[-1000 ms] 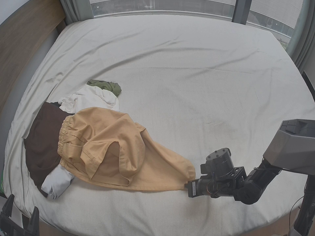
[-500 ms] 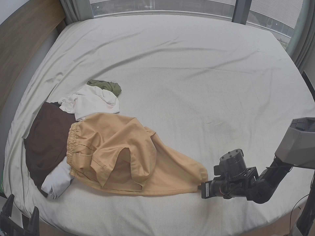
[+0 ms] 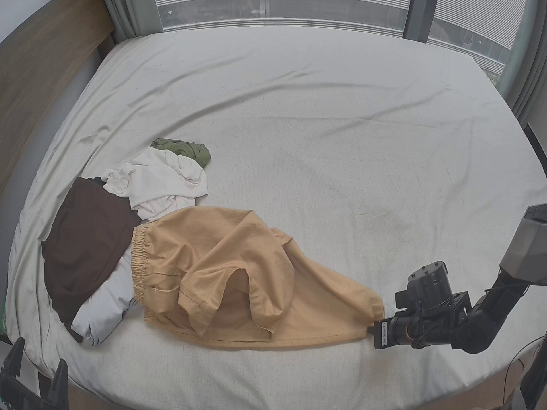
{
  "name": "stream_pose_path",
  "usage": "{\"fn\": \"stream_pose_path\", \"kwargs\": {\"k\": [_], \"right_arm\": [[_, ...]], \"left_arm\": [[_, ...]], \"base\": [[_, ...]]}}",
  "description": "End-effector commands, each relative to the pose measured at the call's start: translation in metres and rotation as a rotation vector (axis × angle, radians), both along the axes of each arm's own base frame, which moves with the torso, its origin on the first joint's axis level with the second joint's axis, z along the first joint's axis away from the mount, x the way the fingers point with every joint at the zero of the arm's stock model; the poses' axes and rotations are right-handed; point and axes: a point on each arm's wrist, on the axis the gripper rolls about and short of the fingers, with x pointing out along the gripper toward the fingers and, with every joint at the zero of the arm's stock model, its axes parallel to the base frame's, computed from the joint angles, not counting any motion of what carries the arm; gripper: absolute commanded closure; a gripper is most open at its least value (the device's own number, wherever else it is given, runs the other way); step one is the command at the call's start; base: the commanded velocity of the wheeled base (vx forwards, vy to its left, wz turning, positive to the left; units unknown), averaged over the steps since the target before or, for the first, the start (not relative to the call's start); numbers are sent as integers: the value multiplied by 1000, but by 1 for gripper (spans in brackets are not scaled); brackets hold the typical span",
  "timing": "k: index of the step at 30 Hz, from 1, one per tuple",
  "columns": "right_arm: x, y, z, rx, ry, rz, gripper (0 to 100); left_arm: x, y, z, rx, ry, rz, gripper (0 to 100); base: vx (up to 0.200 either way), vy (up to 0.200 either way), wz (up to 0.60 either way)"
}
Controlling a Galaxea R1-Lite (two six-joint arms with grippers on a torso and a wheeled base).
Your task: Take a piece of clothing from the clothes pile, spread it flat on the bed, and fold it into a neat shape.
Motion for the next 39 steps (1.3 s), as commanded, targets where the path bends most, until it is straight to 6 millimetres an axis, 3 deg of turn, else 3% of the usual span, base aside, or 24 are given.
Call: {"fn": "stream_pose_path", "kwargs": {"k": [1, 26, 39], "right_arm": [[-5, -12, 5, -1, 0, -27, 100], [-22, -47, 1, -45, 50, -101, 100], [-23, -50, -1, -49, 60, -113, 100]], "left_arm": [[0, 0, -5, 1, 1, 1, 0], [0, 0, -5, 1, 1, 1, 0], [0, 0, -5, 1, 1, 1, 0]], "base": [[0, 0, 0], [0, 0, 0], [0, 0, 0]]}}
